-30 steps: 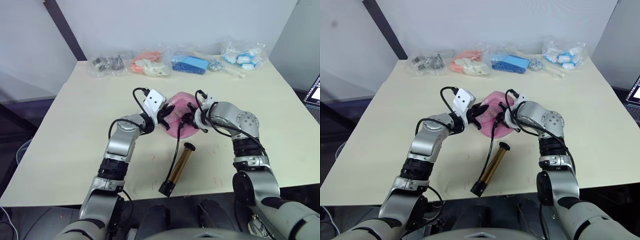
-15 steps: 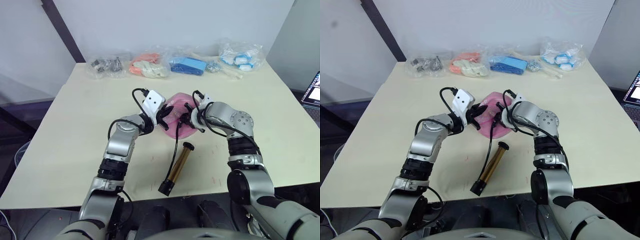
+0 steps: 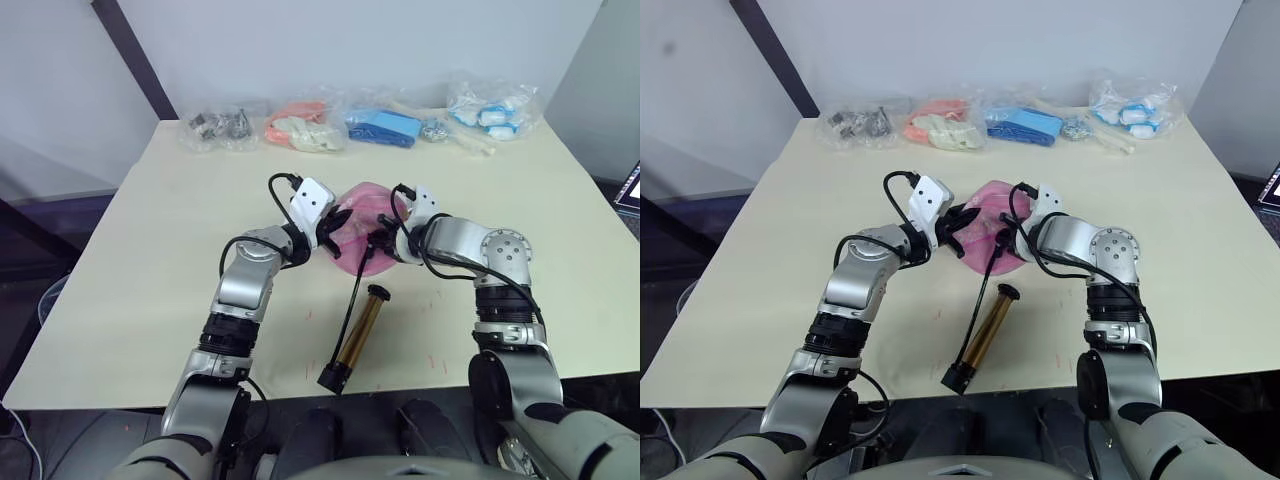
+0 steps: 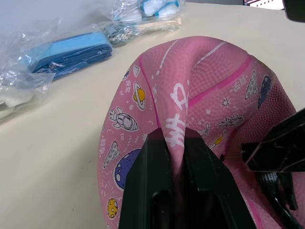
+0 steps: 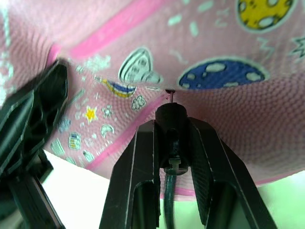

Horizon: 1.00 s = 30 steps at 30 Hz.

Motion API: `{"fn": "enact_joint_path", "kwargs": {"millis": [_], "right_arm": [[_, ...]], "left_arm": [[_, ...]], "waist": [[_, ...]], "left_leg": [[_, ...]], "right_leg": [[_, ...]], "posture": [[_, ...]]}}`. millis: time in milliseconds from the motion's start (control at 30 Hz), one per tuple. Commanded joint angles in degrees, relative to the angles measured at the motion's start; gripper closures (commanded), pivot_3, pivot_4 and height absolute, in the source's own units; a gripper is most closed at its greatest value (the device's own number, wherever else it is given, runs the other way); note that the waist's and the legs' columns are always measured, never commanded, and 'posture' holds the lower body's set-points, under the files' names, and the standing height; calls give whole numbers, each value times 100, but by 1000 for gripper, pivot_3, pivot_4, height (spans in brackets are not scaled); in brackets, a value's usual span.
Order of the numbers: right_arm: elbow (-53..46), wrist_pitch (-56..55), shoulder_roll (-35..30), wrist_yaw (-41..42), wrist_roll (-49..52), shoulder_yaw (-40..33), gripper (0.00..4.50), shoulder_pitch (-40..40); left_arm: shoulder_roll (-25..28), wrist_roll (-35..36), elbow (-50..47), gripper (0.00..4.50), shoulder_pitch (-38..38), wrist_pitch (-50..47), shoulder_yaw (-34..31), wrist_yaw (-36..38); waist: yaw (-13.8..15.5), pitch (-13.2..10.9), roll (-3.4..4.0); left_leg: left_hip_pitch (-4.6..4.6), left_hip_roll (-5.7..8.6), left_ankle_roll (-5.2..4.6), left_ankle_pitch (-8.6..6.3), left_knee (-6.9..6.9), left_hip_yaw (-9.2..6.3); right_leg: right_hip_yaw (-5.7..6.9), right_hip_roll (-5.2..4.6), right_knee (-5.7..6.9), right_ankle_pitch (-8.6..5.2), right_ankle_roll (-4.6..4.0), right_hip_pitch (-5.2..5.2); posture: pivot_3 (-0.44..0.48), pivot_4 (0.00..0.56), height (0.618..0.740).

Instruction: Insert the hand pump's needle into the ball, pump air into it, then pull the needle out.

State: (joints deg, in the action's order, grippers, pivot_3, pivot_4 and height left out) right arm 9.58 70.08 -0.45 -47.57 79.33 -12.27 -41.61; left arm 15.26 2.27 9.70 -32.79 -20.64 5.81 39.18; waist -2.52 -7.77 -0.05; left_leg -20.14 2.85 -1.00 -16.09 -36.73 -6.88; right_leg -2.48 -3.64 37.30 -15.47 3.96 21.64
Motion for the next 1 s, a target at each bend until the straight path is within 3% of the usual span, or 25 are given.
{"fn": "enact_joint_path", "kwargs": {"millis": [33,333,500,1000], "right_arm": [[-430,92,98,163,33,109,4166,29],[-668,218,-9,614,-385,134,4166,26],[-720,357,-77,799,-586,129,1854,17],[-2377,1120,-882,1608,-1097,624,1854,466]], "left_arm": [[-153,-53,435,4435,132,-48,657,415],[-167,-86,569,4435,81,95,681,465],[-157,-92,590,4500,75,123,698,489],[-201,-131,628,4500,75,115,654,371]], "waist": [[21,-5,4],[32,-11,9],[97,-18,21],[211,-21,23]], "left_leg": [[-5,0,0,0,0,-4],[-39,5,4,2,-2,-27],[-53,13,6,3,-2,-48],[-113,56,15,8,13,-91]], "right_leg": [[3,0,-2,2,-3,2],[27,-2,-30,15,-9,12],[48,-6,-39,16,-10,13],[96,-53,-61,14,-9,42]], "posture": [[0,150,740],[0,150,740],[0,150,740],[0,150,740]]}}
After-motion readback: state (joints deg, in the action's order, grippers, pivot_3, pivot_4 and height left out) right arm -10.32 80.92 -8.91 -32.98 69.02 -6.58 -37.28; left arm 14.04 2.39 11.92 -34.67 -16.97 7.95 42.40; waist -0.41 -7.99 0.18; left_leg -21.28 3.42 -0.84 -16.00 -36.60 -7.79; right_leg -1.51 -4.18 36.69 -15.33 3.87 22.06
